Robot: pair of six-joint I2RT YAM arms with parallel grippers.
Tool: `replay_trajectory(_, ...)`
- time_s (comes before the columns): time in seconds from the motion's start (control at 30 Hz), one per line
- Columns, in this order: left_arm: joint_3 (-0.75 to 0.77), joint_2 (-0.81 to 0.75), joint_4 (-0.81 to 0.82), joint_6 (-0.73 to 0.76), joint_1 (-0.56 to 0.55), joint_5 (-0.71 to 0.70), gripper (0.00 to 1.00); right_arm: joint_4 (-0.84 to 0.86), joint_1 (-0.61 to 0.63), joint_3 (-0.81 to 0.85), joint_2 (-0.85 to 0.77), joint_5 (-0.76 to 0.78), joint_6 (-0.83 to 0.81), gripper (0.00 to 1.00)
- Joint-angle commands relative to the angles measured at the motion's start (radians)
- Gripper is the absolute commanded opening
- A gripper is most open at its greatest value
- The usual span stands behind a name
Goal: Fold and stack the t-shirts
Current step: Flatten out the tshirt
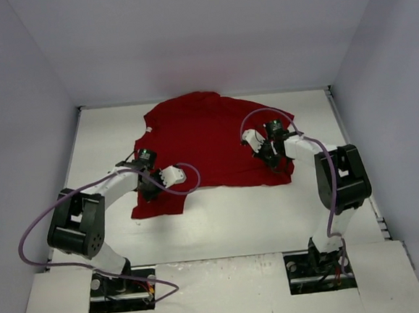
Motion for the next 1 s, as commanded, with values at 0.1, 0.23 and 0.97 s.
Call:
replay_trajectory(0.1, -0.083, -0.095, -0.125, 0.023, -0.008, 0.043, 0.00, -0.222, -0.001, -0.064, -0.089, 0.014, -0.055, 0.00)
replay_trajectory(0.23, -0.127, -0.168, -0.159, 0.049, -0.037, 0.059, 0.00, -0.271, 0.001, -0.093, -0.124, 0.021, -0.091, 0.00)
replay_trajectory(0.97, 0.104, -0.380, -0.228, 0.106, -0.089, 0.293, 0.24, -0.340, -0.025, -0.080, -0.167, 0.083, -0.146, 0.00)
